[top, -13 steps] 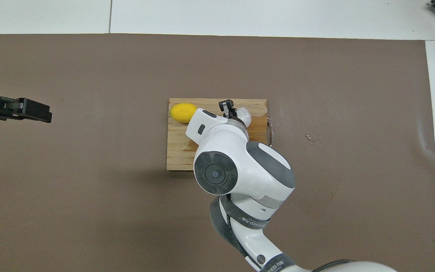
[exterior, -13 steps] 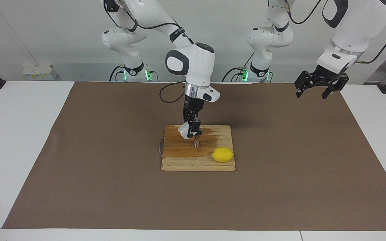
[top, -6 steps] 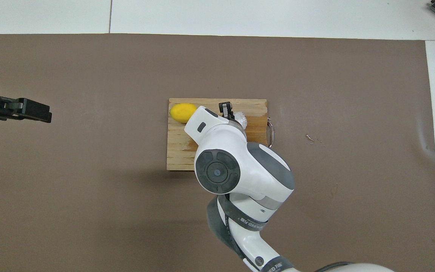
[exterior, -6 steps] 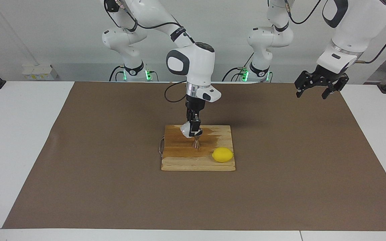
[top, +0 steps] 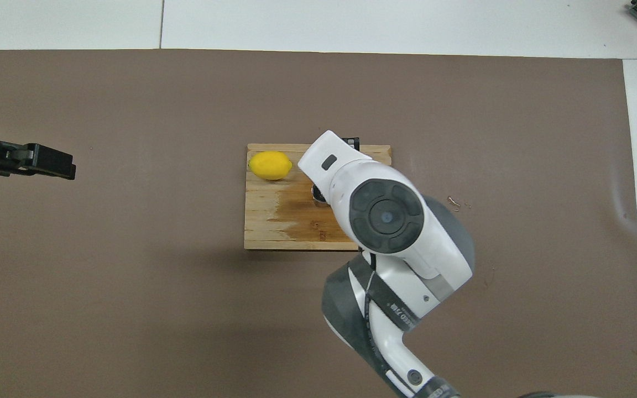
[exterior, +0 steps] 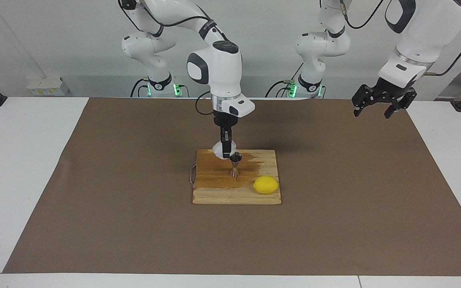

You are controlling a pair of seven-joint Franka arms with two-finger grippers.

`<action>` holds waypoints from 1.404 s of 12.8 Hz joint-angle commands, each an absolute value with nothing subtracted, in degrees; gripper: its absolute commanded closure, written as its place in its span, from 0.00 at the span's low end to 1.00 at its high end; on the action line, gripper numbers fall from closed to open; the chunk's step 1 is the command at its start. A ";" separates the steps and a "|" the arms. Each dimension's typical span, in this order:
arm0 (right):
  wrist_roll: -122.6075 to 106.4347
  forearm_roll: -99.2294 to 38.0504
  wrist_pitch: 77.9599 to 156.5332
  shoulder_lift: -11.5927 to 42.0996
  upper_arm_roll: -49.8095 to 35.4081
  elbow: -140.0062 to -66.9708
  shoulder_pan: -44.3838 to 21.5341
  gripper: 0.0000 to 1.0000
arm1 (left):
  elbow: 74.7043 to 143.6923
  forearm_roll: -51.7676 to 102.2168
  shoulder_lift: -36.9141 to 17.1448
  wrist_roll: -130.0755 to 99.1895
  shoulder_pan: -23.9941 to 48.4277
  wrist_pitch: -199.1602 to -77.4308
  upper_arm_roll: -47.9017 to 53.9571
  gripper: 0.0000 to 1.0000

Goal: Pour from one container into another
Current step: 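Turn the clear cup upright and carry it back off the board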

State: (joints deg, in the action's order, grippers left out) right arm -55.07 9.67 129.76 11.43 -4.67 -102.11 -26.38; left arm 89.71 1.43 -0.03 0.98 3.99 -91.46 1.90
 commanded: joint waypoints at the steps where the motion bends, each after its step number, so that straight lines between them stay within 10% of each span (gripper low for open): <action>1: -66.40 -2.50 130.87 8.88 -5.19 -104.84 -20.33 0.99 | 91.49 0.70 1.67 1.76 3.78 -91.23 1.85 0.00; 9: -103.23 -38.63 130.61 5.80 -5.10 -118.72 0.85 0.97 | 91.49 0.70 1.67 1.76 3.78 -91.23 1.85 0.00; 18: -125.31 -54.73 130.17 12.03 -5.10 -125.60 9.23 0.97 | 91.49 0.70 1.67 1.76 3.78 -91.23 1.85 0.00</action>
State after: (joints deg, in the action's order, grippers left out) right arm -120.34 -51.06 129.75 9.98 -4.20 -125.13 7.76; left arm 89.71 1.43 -0.03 0.98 3.99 -91.46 1.89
